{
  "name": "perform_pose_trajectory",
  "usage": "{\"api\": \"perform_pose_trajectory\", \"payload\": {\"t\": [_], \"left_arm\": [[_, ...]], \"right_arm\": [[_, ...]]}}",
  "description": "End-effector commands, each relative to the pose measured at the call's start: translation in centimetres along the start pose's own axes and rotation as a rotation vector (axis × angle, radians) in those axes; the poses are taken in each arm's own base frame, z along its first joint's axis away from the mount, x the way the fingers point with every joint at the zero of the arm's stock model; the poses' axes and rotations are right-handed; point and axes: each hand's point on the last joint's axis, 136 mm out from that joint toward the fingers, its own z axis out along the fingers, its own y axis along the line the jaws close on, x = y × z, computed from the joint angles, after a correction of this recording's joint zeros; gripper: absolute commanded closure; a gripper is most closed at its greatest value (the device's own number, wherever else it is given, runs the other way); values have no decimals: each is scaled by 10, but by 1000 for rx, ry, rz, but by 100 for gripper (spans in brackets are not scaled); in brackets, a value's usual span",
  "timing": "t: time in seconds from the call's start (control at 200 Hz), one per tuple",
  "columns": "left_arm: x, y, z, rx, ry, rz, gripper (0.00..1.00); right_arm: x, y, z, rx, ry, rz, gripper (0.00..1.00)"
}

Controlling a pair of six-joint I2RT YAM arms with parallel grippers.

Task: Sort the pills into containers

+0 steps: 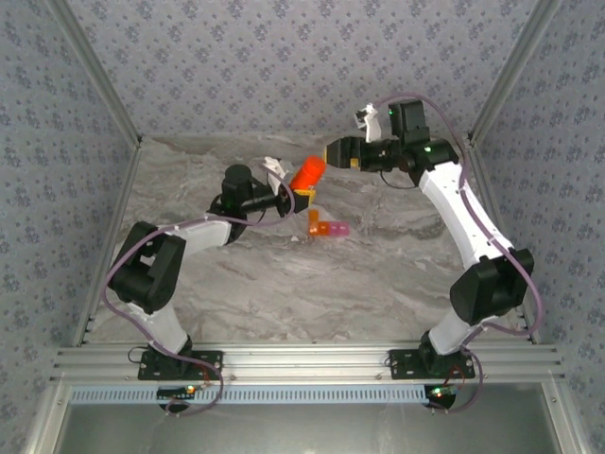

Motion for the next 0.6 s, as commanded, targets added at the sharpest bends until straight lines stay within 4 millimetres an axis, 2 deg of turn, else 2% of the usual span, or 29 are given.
{"api": "perform_pose_trajectory", "payload": {"t": [0.0, 0.205, 0.595], "left_arm": [[-28, -17, -1, 107, -41, 25, 100], [-30, -20, -1, 120, -40, 15, 100], [-31, -22, -2, 124, -39, 7, 100]], "right_arm": [[6, 11, 5, -63, 54, -76, 17], [9, 15, 18, -85, 88, -77, 18], [15, 17, 27, -83, 116, -70, 24]]}}
